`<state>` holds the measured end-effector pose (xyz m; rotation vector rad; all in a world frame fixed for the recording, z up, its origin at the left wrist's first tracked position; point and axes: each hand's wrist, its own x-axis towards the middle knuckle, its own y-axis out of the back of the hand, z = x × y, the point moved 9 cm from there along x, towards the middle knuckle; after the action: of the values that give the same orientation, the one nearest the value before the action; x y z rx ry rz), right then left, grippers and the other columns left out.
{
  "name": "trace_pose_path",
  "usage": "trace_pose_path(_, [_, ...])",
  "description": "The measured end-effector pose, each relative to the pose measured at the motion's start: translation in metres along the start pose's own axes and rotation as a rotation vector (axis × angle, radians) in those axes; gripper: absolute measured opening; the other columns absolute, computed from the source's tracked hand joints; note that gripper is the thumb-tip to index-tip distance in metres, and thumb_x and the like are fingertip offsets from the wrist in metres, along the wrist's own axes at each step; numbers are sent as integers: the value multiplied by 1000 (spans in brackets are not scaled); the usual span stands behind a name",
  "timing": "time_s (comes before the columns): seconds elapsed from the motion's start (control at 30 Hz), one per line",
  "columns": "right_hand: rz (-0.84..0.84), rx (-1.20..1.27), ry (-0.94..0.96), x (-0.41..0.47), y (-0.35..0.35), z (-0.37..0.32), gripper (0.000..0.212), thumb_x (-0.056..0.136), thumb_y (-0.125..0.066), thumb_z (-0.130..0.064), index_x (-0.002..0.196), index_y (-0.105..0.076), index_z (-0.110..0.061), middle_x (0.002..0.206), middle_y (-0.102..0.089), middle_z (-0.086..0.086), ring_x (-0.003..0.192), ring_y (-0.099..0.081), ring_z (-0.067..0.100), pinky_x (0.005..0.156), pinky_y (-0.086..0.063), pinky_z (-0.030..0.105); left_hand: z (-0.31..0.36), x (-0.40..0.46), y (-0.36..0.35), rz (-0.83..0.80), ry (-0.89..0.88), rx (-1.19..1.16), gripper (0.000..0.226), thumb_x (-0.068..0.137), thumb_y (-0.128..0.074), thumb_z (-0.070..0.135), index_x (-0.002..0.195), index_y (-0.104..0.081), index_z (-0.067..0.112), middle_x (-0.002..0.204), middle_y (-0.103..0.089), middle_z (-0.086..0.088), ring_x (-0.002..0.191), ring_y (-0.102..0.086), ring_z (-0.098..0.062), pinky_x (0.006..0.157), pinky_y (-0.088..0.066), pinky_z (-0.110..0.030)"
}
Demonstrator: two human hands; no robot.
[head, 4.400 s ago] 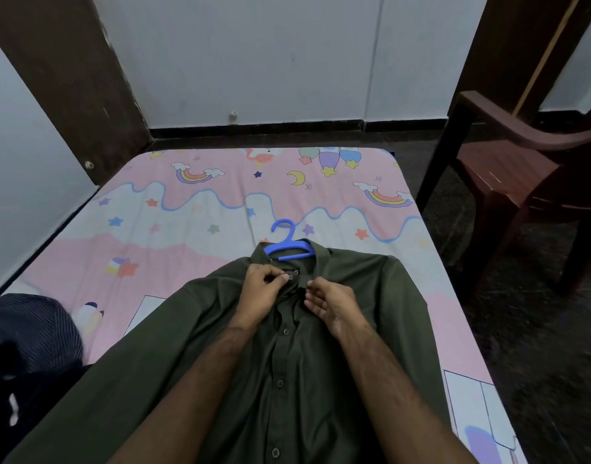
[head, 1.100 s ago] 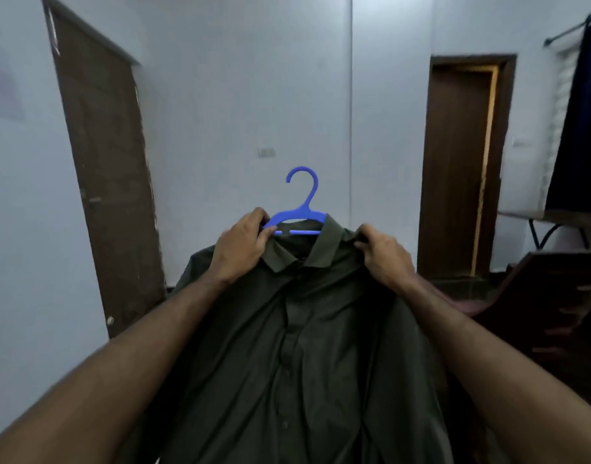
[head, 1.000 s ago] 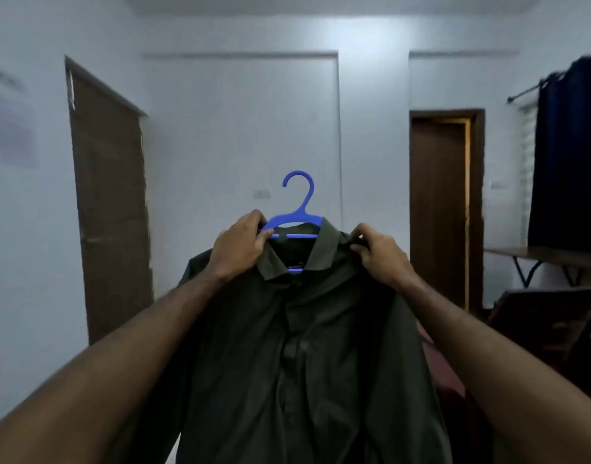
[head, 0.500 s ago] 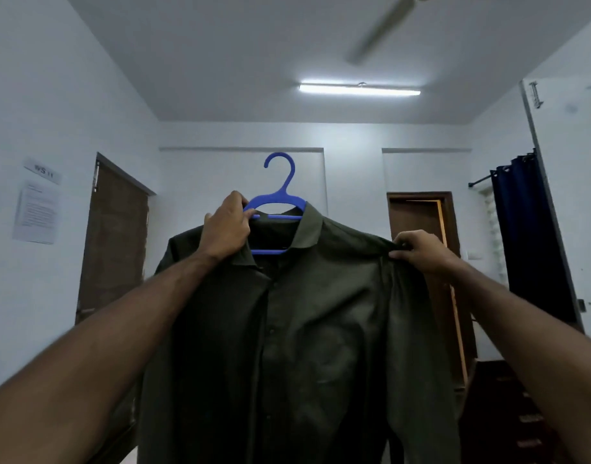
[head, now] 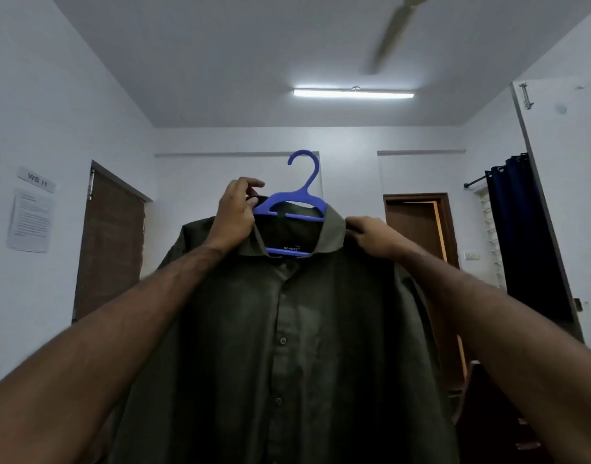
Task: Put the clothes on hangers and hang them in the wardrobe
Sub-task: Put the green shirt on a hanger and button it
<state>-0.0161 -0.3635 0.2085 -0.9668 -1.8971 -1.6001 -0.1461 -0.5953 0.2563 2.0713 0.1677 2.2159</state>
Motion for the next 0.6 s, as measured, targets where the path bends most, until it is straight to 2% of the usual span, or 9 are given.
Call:
trace_pose_path(0.07, [20,-52,-30,-2,-3,6,25,105,-50,-33,124,-65,-26,127,-68,2,112,-61,22,96,-49,41,-6,-3,16,98,-7,31,28,92,-57,-3,116,-61,10,116,-55,-11,95,-58,-16,89,-52,-27])
trace_pose_path(0.13, [59,-150,-52,-2,-3,10,25,105,-49,-36,124,-64,-28,127,-66,1,112,-60,24,86,-45,38,-7,-7,23,118,-81,238,29,87,-63,4,114,-58,14,113,-53,-8,95,-56,-19,85,-52,-38])
trace_pose_path(0.2, [106,-218,-60,-1,-1,11,26,105,-48,-39,123,-64,-28,127,-66,1,114,-60,26,81,-40,36,-10,-16,11,-22,-163,492,37,84,-68,25,118,-53,19,110,-52,-4,94,-57,-23,80,-51,-44])
trace_pose_path(0.23, [118,-228,-58,0,0,10,26,106,-48,-40,122,-64,-28,127,-66,2,114,-60,26,81,-40,36,-10,-23,1,-116,-194,526,42,85,-68,32,121,-51,22,112,-51,-4,94,-58,-24,79,-52,-45])
trace_pose_path(0.27, [126,-232,-53,1,0,8,26,106,-47,-40,122,-64,-28,126,-66,2,114,-60,26,80,-39,36,-6,-32,-9,-197,-259,535,43,86,-66,33,124,-50,23,114,-50,-4,95,-59,-25,78,-53,-45])
trace_pose_path(0.33, [123,-234,-47,4,1,5,26,106,-46,-41,122,-64,-29,126,-66,1,113,-60,25,80,-39,36,14,-54,-35,-319,-529,616,43,87,-60,24,129,-52,22,122,-51,-5,99,-58,-27,77,-53,-43])
trace_pose_path(0.4, [119,-236,-38,6,2,1,26,106,-46,-40,121,-63,-28,125,-66,1,112,-60,25,79,-37,36,21,-77,-60,-471,-761,721,43,88,-55,23,131,-55,23,130,-52,-3,100,-57,-21,73,-52,-36])
trace_pose_path(0.5, [109,-246,-25,5,4,-1,25,107,-46,-39,121,-63,-27,124,-66,1,110,-60,24,79,-37,36,11,-86,-74,-608,-717,720,29,95,-55,38,121,-61,26,122,-55,4,97,-59,-13,73,-50,-30])
trace_pose_path(0.6, [77,-216,-25,1,0,4,24,107,-46,-37,121,-63,-27,124,-67,1,102,-56,18,79,-39,36,7,-71,-63,-513,-492,510,16,96,-61,39,100,-66,25,107,-60,7,93,-60,-12,72,-46,-24])
